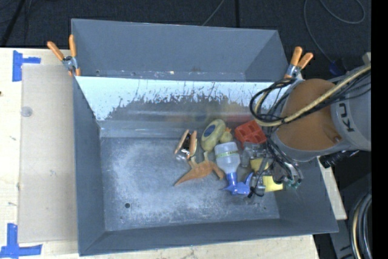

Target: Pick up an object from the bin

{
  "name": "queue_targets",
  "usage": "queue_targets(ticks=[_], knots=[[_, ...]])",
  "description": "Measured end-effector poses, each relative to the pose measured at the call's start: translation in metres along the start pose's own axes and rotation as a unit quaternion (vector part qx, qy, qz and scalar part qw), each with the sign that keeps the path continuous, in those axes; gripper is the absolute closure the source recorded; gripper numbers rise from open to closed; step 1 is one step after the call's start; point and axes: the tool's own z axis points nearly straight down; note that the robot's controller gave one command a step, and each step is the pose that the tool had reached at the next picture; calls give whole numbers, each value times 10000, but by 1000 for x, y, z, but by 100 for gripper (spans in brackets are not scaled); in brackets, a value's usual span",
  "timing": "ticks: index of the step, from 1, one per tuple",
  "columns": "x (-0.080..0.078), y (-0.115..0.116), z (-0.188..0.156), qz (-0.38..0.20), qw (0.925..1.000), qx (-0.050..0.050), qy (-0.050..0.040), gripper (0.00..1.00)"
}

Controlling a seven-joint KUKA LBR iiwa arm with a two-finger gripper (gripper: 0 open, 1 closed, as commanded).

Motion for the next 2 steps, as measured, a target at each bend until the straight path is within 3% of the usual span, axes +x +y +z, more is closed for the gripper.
queue_targets(ticks=[1, 2], knots=[[-9, 6, 29, -279, 9996, 1, -1, 0], [-4, -26, 30, 1709, 9853, 2, 8, 100]])
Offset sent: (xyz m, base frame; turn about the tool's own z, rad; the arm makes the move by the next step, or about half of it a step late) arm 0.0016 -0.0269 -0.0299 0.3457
